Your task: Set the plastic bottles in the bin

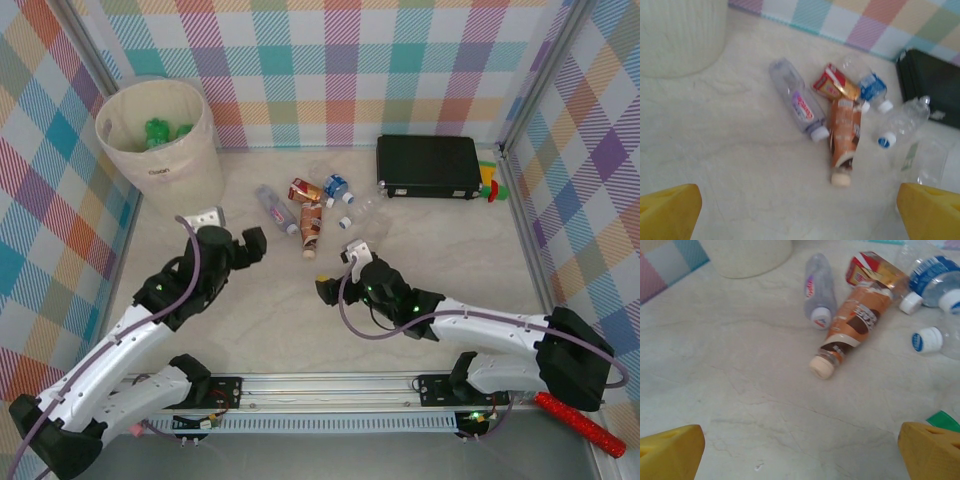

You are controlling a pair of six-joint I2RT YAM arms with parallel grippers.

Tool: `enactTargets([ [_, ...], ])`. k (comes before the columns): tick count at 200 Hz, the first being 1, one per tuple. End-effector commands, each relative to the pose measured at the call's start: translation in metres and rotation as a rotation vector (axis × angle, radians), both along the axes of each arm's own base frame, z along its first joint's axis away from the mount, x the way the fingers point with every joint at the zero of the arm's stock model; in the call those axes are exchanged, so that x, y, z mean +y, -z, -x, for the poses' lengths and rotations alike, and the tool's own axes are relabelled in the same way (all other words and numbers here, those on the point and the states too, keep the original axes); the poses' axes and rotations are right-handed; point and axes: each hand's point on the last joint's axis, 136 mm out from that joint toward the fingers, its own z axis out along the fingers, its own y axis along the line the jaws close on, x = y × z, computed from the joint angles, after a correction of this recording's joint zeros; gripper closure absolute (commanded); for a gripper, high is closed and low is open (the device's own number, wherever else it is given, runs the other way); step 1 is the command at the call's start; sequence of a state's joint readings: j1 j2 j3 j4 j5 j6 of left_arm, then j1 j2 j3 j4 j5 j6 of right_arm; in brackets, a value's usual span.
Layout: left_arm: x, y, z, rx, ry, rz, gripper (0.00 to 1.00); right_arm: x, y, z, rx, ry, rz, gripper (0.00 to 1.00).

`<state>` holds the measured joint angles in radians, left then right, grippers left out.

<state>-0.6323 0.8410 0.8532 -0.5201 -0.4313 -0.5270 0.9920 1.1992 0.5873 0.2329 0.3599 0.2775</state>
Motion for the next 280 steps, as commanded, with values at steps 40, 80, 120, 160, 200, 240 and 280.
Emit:
enactTargets([
  [40, 0.004, 0.04, 0.017, -0.004, 0.001, -0.007, 0.0, -0.029, 0.021, -0.038, 0.252, 0.299, 0.082, 0.11],
  [80, 0.012, 0.052, 0.028, -0.014, 0.007, 0.0, 0.0, -0.055, 0.047, -0.055, 0.424, 0.465, 0.112, 0.25],
  [120, 0.008, 0.058, 0.037, -0.032, 0.067, 0.032, 0.0, -0.065, 0.076, -0.069, 0.555, 0.582, 0.091, 0.3],
  [160, 0.008, 0.068, 0.04, -0.014, 0.072, 0.033, 0.0, -0.062, 0.092, -0.086, 0.601, 0.648, 0.072, 0.32],
  [200, 0.009, 0.069, 0.042, -0.007, 0.06, 0.059, 0.0, -0.073, 0.115, -0.094, 0.67, 0.743, 0.068, 0.4],
  [240, 0.003, 0.059, 0.043, -0.002, 0.078, 0.093, 0.0, -0.079, 0.12, -0.098, 0.662, 0.779, 0.093, 0.42],
  [280, 0.003, 0.048, 0.047, -0.007, 0.089, 0.113, 0.0, -0.084, 0.125, -0.1, 0.665, 0.785, 0.128, 0.47],
])
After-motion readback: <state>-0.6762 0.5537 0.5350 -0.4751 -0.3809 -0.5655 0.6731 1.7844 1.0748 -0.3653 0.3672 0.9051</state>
